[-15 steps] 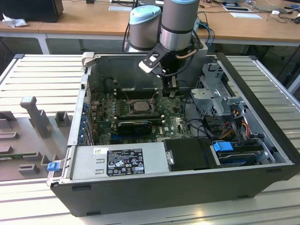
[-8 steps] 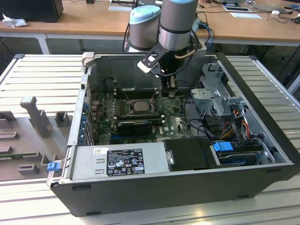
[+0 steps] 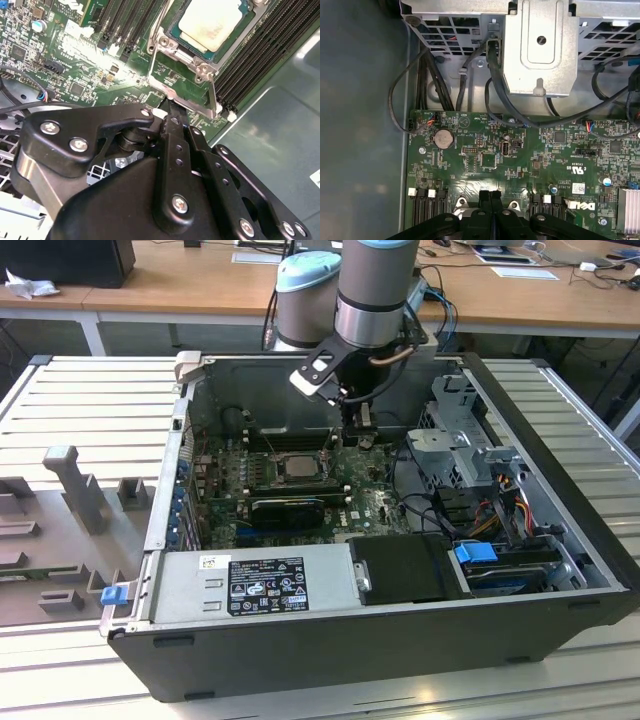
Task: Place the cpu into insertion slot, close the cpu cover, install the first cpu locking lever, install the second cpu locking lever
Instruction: 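Close the cpu cover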
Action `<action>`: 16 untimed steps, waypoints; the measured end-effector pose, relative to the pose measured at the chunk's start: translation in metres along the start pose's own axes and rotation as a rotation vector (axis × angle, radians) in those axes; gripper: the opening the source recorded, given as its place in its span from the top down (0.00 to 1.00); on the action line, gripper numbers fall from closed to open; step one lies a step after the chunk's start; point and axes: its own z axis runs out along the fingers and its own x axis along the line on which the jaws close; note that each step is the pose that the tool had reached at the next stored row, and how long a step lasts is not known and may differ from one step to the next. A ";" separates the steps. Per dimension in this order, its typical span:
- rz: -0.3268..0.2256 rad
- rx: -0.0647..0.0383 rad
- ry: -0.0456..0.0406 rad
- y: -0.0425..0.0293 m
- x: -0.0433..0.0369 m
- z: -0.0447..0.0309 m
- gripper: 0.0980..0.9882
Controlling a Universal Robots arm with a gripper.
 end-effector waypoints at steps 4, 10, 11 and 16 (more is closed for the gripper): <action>0.000 0.000 0.0000 -0.0012 0.0001 0.0000 0.99; 0.000 0.000 -0.0001 -0.0026 0.0001 -0.0001 0.99; 0.000 0.000 0.0000 -0.0028 0.0001 -0.0001 0.99; 0.000 0.000 0.0000 -0.0036 0.0002 0.0000 0.99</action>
